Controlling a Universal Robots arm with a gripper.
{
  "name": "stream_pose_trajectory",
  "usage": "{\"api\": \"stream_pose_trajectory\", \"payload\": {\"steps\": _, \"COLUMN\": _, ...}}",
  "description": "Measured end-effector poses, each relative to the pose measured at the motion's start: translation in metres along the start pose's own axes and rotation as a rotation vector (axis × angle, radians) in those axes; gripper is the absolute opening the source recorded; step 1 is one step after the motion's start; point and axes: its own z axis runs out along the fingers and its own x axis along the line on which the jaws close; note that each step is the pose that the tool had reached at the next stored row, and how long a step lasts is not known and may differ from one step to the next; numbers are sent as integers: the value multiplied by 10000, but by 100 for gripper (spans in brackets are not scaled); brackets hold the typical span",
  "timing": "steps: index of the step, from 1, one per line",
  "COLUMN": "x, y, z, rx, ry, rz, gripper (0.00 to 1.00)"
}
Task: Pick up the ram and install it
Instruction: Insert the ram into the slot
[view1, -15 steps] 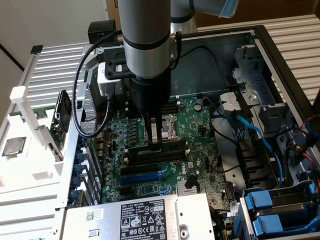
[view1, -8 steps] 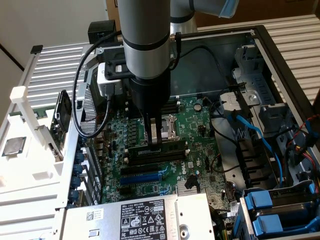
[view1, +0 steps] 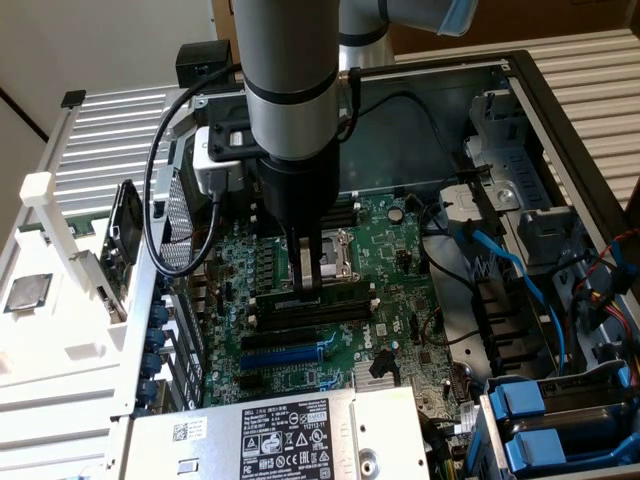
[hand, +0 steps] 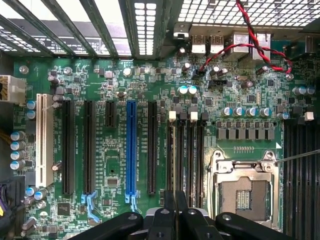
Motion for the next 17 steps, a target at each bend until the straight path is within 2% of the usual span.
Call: {"api": "stream_pose_trajectory", "payload": {"steps": 17, "x": 7, "y": 9, "z": 23, "rx": 6, "ry": -60, "rz": 107, "gripper": 12}}
